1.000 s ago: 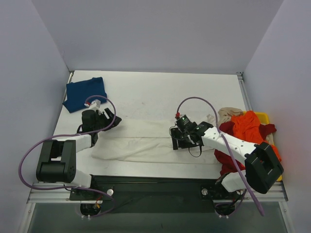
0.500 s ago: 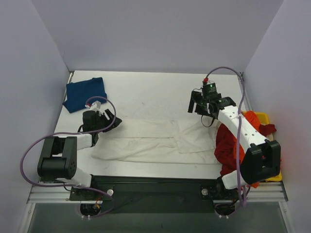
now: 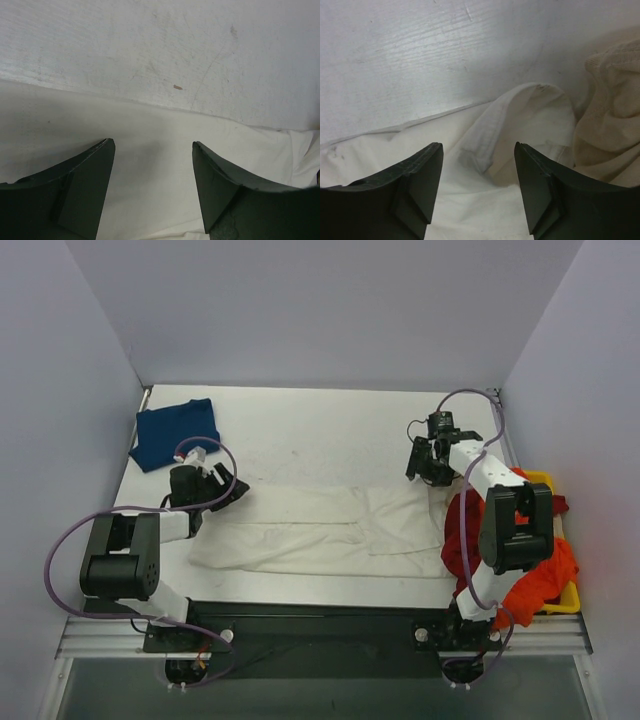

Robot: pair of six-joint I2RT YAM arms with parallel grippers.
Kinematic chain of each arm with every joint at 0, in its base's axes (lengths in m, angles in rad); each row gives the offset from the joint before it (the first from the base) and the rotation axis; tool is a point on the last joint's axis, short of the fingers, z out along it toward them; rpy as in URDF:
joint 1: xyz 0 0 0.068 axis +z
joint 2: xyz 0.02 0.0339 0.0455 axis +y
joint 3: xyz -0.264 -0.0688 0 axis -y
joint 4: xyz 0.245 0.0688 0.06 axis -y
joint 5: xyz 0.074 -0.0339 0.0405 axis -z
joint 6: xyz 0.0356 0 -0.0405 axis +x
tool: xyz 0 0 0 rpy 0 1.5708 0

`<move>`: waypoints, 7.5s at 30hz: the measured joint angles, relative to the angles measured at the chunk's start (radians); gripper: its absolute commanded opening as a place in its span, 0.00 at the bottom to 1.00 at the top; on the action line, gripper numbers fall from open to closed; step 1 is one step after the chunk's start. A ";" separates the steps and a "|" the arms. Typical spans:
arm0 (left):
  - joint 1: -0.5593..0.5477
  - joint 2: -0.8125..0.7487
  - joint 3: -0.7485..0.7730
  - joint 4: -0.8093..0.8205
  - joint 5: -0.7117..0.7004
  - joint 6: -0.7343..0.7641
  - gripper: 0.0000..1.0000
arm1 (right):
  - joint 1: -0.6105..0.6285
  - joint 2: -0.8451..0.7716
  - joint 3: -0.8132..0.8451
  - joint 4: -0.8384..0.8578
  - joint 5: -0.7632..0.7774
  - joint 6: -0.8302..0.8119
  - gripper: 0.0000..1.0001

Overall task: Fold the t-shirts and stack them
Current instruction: Fold the other side of the tshirt into a rectangle

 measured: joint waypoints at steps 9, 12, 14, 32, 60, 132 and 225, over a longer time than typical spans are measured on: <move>0.052 0.063 0.007 0.065 0.038 -0.057 0.74 | -0.030 0.028 0.000 -0.004 0.050 0.002 0.36; 0.057 0.065 0.007 0.071 0.037 -0.064 0.74 | -0.037 0.037 0.000 -0.010 0.068 0.003 0.25; 0.057 0.065 0.006 0.071 0.035 -0.065 0.74 | -0.040 0.047 0.001 -0.012 0.078 0.003 0.16; 0.132 0.063 -0.002 0.085 -0.016 -0.100 0.74 | -0.006 0.291 0.241 -0.078 0.092 0.016 0.00; -0.336 -0.475 -0.007 -0.216 -0.397 0.039 0.74 | 0.024 0.244 0.349 -0.145 0.121 -0.022 0.59; -0.938 0.360 0.499 -0.211 -0.269 0.020 0.51 | 0.064 -0.113 -0.269 -0.002 0.077 0.031 0.31; -0.897 0.347 0.378 -0.044 -0.210 -0.043 0.00 | 0.070 -0.170 -0.345 -0.025 0.081 0.039 0.33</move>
